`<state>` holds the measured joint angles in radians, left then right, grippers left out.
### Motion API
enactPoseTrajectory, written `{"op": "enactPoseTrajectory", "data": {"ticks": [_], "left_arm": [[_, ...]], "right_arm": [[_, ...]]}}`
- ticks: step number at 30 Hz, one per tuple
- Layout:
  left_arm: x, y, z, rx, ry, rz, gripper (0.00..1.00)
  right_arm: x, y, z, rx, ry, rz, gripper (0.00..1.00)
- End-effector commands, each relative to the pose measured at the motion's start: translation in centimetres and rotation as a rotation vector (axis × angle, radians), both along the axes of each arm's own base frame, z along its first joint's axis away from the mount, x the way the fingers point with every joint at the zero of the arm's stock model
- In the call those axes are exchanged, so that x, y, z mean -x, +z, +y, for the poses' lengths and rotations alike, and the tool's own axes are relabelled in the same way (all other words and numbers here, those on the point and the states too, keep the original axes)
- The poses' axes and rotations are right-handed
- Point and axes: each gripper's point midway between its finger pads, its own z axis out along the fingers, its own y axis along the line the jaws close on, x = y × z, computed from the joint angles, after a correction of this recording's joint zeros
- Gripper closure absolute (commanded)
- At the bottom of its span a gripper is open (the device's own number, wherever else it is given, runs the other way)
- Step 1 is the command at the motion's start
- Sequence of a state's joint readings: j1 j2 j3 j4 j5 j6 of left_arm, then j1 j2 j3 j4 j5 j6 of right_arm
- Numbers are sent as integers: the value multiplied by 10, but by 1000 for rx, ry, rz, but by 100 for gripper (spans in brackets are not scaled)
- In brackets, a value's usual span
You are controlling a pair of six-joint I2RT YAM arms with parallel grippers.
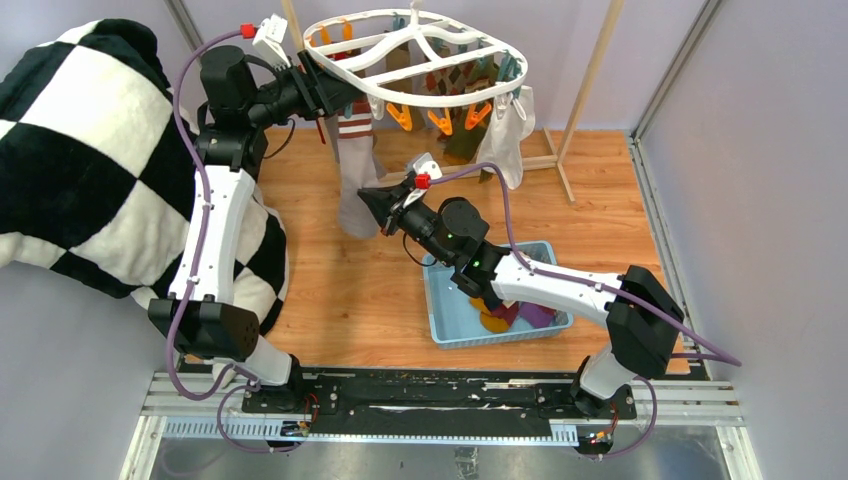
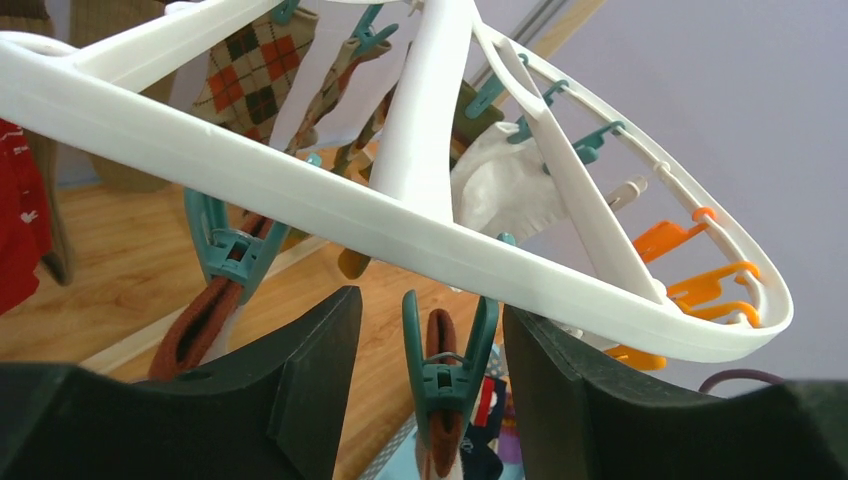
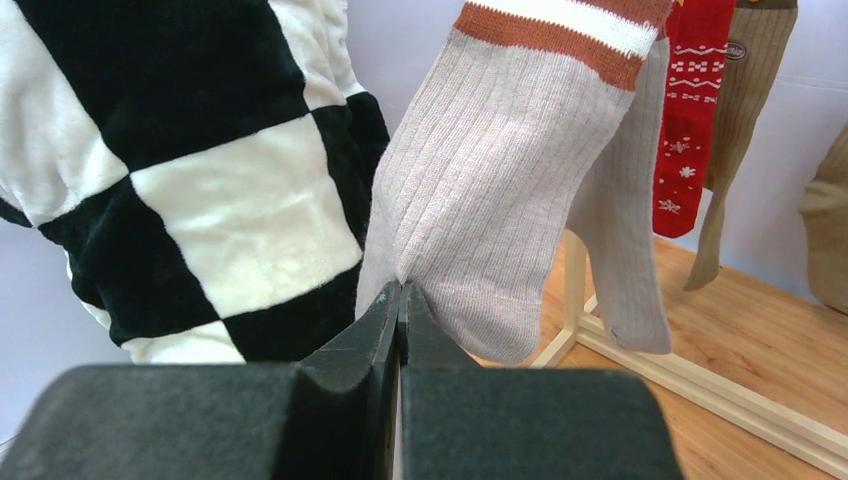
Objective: Remove the socks clipped to the hanger
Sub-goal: Remove the sock from the hanger.
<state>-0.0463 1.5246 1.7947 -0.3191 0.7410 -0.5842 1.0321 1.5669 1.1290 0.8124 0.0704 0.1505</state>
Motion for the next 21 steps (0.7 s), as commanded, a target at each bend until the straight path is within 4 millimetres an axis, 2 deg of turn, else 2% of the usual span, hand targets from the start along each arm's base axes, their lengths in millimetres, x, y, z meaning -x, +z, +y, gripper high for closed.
{"op": "enactPoseTrajectory", "data": {"ticks": [1,8,9,11,14,15,21], "left_arm": [[5,20,-6,-13,-29,-78,43],[9,22,-4,-84,12,-141,56],[9,22,-3,-92,23,-151,60],[9,22,-3,-97,35,-164,77],[9,21,-5,-98,33,-161,96],[9,20,-5,-98,31,-157,100],[9,20,-8,-89,23,-149,100]], "right_arm": [[14,15,-2,-35,38,-2,100],[16,13,0,-41,49,12,100],[16,12,0,-40,50,14,100],[16,12,0,-41,53,17,100],[16,13,-2,-41,50,18,100],[16,12,-3,-39,47,18,100],[19,7,-17,-15,21,31,100]]}}
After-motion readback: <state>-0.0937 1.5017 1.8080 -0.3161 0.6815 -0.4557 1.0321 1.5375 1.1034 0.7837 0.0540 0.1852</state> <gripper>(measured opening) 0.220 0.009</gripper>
